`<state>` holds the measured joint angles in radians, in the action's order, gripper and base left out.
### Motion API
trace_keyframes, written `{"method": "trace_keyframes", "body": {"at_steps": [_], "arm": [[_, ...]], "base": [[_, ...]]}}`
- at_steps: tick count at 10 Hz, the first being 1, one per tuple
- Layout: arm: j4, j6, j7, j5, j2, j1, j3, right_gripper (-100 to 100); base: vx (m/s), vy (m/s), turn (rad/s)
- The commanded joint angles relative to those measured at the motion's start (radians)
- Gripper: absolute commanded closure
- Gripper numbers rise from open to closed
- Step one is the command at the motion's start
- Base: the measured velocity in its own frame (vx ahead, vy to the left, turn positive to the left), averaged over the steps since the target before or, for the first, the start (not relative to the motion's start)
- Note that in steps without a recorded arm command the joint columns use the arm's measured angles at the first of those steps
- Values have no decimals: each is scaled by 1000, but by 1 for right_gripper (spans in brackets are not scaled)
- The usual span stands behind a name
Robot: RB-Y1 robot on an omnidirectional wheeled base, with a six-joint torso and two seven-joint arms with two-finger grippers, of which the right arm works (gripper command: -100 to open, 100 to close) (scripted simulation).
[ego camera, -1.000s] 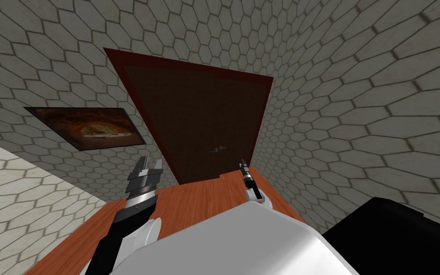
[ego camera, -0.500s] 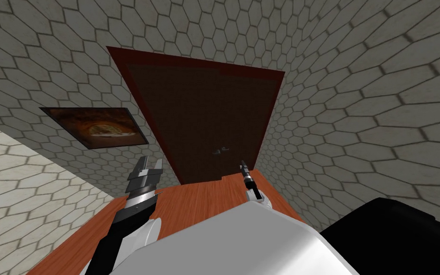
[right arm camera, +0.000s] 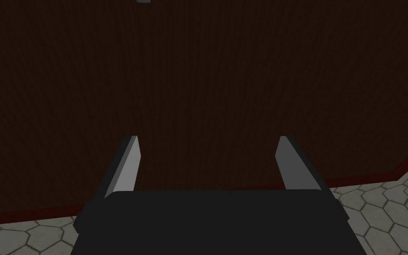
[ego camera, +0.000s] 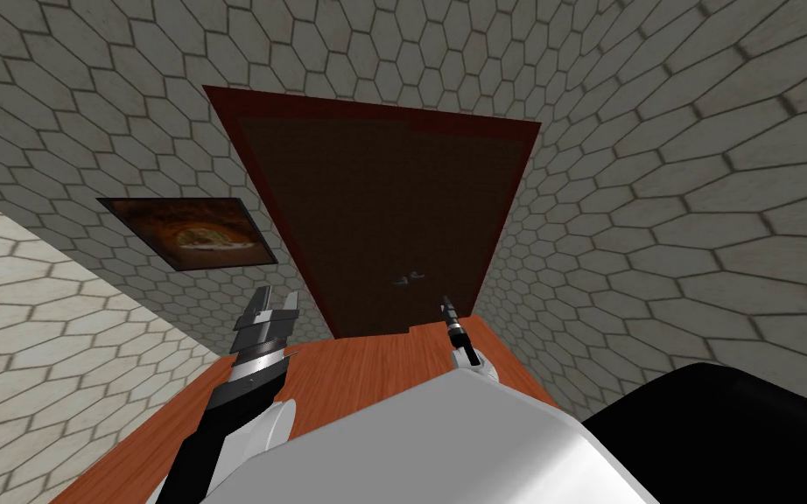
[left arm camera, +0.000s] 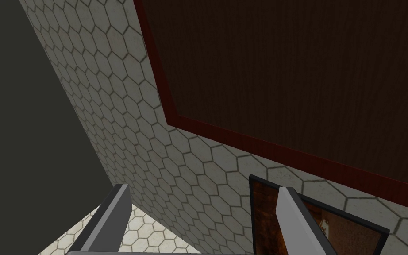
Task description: Pull the door open
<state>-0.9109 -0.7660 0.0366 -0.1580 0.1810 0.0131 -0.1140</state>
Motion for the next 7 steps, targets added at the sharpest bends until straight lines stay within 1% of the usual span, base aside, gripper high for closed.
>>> {"method": "trace_keyframes", "body": {"at_steps": [1, 7], "arm": [[39, -6, 2, -2, 2, -14, -3, -100], [166, -27, 10, -8, 8, -65, -13, -100]], "base": [[85, -3, 87], [97, -16, 81]]}}
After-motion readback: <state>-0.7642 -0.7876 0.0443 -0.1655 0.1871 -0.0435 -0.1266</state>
